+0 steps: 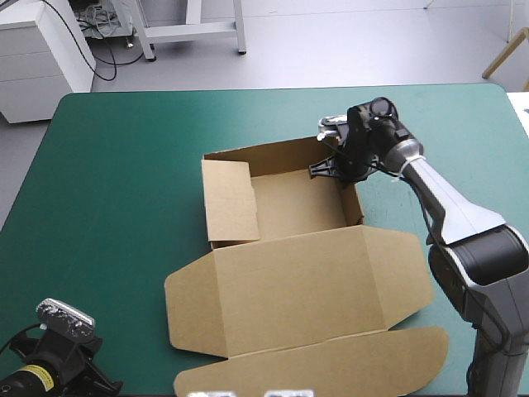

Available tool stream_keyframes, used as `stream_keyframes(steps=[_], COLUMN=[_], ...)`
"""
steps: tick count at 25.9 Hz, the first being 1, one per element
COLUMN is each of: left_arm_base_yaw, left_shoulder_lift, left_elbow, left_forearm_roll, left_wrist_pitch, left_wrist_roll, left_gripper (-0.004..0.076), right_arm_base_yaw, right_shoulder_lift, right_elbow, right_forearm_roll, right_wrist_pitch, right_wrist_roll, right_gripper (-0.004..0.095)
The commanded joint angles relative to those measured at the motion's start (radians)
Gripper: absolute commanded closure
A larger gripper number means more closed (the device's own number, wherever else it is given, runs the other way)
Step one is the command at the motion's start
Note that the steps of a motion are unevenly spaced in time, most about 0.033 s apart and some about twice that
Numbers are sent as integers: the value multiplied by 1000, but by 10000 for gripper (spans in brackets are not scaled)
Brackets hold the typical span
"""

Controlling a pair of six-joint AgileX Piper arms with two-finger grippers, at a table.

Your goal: Fold the box

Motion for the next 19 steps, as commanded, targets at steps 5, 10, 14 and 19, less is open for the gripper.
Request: stream_keyframes(steps=[5,10,14,19], left_arm_base_yaw=[-1,-1,-1,-1], left_shoulder_lift=[8,8,8,8], left_elbow=[-19,-19,-19,-19], left_forearm_roll=[3,5,7,7], left_wrist_pitch=[-50,-50,-50,-50], left_wrist_roll=[-12,-12,-12,-12], left_gripper=[734,734,734,734], right_arm_base_yaw=[-256,-511,-763,-917], right_shoulder_lift=[-131,-156,-156,-156], right_elbow=[-56,-56,-56,-56], right_forearm_roll=[-155,-163,-63,-9], right_wrist_pitch=[-7,-7,-7,-7], right_wrist_roll=[-110,-134,-134,-134], right_gripper=[927,927,927,875])
